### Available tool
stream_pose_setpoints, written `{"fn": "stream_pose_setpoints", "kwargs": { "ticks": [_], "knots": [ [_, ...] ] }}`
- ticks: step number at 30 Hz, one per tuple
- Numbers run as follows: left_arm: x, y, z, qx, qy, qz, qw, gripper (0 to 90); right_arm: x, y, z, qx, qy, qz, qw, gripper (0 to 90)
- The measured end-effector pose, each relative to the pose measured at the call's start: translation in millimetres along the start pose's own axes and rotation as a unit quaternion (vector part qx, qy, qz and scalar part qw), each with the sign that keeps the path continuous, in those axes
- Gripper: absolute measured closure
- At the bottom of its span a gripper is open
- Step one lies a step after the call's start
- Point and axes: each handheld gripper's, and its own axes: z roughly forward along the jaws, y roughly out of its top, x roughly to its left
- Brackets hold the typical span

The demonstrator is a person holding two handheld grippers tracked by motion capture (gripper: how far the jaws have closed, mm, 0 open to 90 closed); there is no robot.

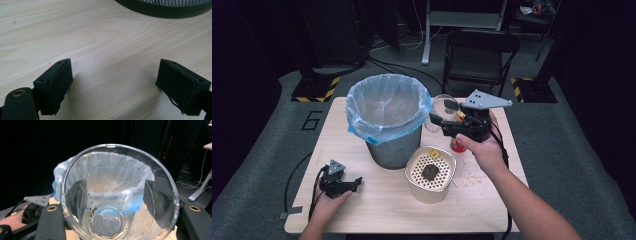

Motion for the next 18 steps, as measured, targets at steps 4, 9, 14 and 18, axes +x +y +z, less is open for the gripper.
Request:
{"fn": "stream_pose_setpoints", "kwargs": {
  "ticks": [4,9,14,18],
  "knots": [
    [0.2,0.0,0.0,0.0,0.0,0.001,1.0,12.9,-2.6,21.0,6.3,-0.007,-0.004,-0.007,0.9999,34.9],
    [0.0,0.0,0.3,-0.002,0.0,-0.001,1.0,13.0,-3.5,43.5,24.5,-0.009,0.008,-0.005,0.9999,34.7],
    [-0.5,-0.1,0.7,-0.004,-0.002,-0.006,1.0,13.0,-0.2,56.4,50.7,-0.008,0.017,-0.009,0.9998,33.2],
    [-0.1,0.0,0.5,-0.003,0.0,-0.003,1.0,13.0,4.4,60.3,71.7,-0.01,0.024,-0.016,0.9995,33.2]
  ]
}}
